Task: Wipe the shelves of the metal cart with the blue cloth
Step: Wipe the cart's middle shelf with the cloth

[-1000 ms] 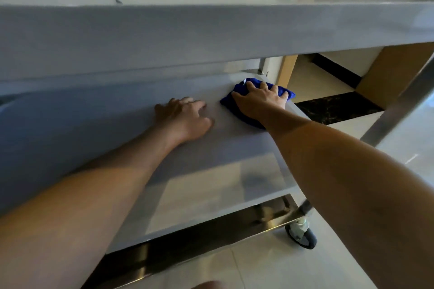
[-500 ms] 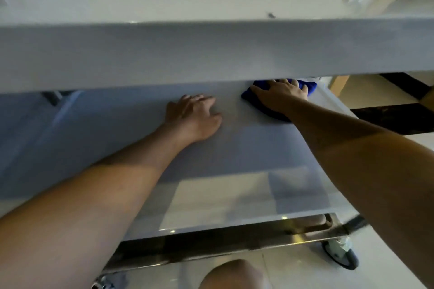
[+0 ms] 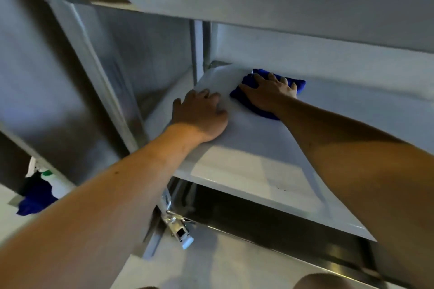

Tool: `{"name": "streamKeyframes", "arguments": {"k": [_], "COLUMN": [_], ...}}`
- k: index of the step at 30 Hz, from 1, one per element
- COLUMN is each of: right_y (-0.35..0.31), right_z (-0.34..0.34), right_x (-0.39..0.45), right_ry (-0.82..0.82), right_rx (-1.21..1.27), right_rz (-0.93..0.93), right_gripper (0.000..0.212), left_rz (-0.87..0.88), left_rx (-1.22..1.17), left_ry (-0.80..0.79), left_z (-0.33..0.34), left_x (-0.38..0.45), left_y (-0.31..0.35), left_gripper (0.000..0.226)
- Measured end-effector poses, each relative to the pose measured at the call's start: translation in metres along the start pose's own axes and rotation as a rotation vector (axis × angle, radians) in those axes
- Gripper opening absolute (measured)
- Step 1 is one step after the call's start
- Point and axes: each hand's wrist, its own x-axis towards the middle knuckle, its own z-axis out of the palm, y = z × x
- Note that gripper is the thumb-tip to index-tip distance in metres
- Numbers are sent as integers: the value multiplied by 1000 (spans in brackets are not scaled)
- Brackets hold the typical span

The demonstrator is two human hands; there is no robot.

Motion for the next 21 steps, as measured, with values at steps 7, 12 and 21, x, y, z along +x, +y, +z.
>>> {"name": "streamKeyframes", "arguments": {"k": [7,12,21], "right_y": [-75,-89,53], "right_z": [5,4,-3], "right_x": [10,-23,-73], "right_ry": [-5,-4,39], "right_rx": [-2,23,52], "right_rz": [-120,-268,-45], "right_gripper": [79,69,72], "left_rz": [-132,-167,167], "left_rx": [-239,-335,-316], "left_ry": [212,182,176], "left_z": [-5,-12,3], "left_x": [-15,-9,2], "left_y": [-28,-17,88], "left_gripper": [42,53,57]}}
